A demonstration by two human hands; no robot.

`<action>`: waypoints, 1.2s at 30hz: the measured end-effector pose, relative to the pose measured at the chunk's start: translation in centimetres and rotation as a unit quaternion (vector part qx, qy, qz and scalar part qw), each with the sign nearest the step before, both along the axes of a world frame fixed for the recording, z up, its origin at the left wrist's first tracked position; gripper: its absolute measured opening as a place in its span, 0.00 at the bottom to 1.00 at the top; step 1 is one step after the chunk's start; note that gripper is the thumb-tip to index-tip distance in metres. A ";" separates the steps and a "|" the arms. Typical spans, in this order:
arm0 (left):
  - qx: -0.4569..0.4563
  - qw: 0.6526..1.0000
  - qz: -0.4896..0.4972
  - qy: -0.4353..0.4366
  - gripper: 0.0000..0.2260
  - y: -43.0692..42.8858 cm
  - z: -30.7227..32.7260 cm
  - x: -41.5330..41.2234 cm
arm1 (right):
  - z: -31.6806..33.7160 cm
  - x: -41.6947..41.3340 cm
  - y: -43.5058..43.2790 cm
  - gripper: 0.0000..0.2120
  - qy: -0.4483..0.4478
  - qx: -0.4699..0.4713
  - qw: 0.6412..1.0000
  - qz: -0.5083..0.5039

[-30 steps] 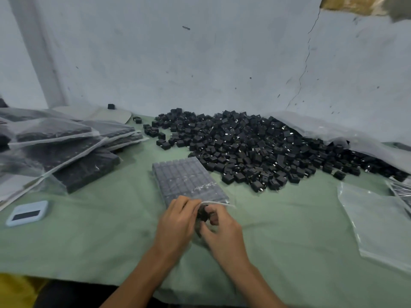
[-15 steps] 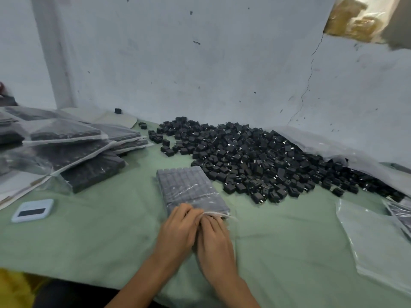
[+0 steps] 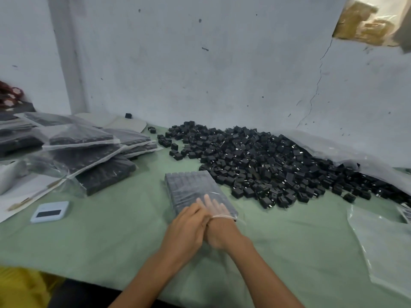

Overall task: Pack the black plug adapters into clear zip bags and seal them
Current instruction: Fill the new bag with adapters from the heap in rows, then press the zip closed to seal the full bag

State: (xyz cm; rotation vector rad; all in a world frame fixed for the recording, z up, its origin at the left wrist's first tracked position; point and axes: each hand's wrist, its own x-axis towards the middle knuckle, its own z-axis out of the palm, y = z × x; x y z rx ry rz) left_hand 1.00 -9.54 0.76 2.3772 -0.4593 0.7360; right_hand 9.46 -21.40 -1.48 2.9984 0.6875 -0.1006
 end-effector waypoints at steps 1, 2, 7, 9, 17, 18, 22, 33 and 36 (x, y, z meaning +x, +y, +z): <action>-0.002 1.000 -0.003 0.004 0.05 0.0 0.1 0.0 | 0.2 0.6 0.3 0.39 0.010 -0.003 1.000 -0.008; -0.006 1.000 -0.006 0.009 0.05 0.1 0.3 -0.1 | 0.3 1.0 0.5 0.41 0.014 0.001 1.000 -0.014; -0.021 0.998 -0.029 0.049 0.04 0.9 1.7 0.6 | 0.4 0.4 0.9 0.38 -0.033 -0.061 0.997 0.019; -0.016 0.998 -0.035 0.057 0.05 1.2 2.2 0.9 | 0.5 -0.4 0.9 0.32 -0.079 -0.039 0.994 0.069; 0.002 0.996 -0.038 0.075 0.04 0.4 3.2 1.0 | 3.4 0.0 1.1 0.22 -0.009 0.102 0.994 0.036; 0.003 0.996 -0.040 0.078 0.04 0.3 3.3 0.9 | 3.2 0.5 1.2 0.26 0.017 0.093 0.995 0.026; -0.007 0.995 -0.054 0.087 0.04 0.2 3.7 1.0 | 2.8 1.4 1.7 0.24 0.024 0.101 0.995 0.012; 0.008 0.994 -0.057 0.091 0.03 0.2 3.3 0.8 | 1.9 1.3 0.9 0.39 0.054 0.085 0.995 0.025; 0.001 0.993 -0.066 0.096 0.03 0.1 2.9 0.5 | 0.7 1.5 1.0 0.40 0.019 0.040 0.999 0.023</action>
